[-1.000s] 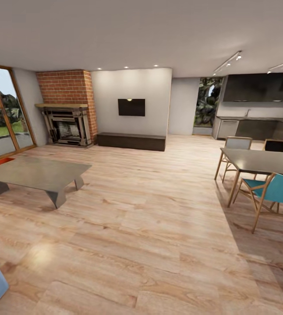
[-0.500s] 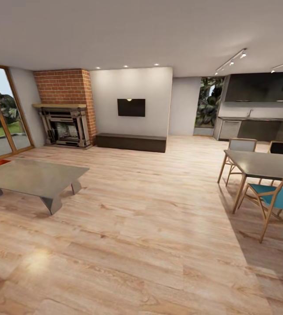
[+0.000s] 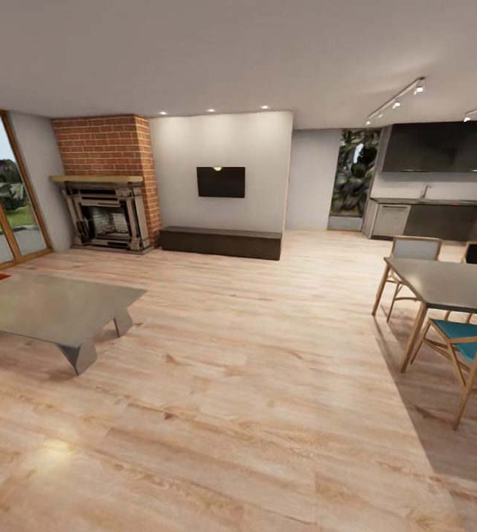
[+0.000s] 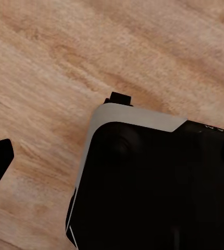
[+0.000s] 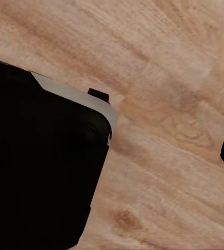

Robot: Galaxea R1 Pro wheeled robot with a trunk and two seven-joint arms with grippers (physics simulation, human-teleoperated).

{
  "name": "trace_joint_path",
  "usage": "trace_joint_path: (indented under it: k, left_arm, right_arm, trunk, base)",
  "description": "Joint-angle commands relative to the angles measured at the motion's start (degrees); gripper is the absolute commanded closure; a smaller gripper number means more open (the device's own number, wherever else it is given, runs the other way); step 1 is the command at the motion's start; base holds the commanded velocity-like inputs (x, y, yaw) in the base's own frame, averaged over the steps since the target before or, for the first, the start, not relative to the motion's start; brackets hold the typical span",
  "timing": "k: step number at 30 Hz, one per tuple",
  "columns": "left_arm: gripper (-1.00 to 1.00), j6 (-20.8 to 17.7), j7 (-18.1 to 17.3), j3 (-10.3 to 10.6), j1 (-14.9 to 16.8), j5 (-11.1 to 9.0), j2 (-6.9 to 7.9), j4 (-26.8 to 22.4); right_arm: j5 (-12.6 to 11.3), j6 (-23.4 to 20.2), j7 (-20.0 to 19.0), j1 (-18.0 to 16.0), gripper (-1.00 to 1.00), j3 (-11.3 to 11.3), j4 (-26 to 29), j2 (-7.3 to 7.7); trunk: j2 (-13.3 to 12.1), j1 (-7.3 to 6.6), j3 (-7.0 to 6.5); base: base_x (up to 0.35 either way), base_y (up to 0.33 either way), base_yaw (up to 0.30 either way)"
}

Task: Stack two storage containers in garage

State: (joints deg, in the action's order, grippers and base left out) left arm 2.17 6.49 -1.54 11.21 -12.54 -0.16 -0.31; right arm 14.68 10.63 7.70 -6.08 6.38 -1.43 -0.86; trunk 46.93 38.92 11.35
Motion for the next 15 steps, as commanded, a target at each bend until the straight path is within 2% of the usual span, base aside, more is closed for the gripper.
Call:
trace_joint_path:
  k: [1,15]
  left_arm:
    - [-1.00,0.20,0.11,-0.13,0.04,-0.26,-0.02,0.04]
    - [-1.00,0.20,0.11,-0.13,0.04,-0.29,-0.01,0.04]
  right_arm:
    - [0.18,0.18,0.39,-0.07,-1.00,0.45,-0.15,-0.02]
    - [0.18,0.18,0.39,-0.07,-1.00,0.46,-0.15,-0.02]
  trunk:
    - [0.05,0.04,0.08]
    - [0.05,0.04,0.08]
  base:
    - [0.331,0.000,0.000]
    - [0.331,0.000,0.000]
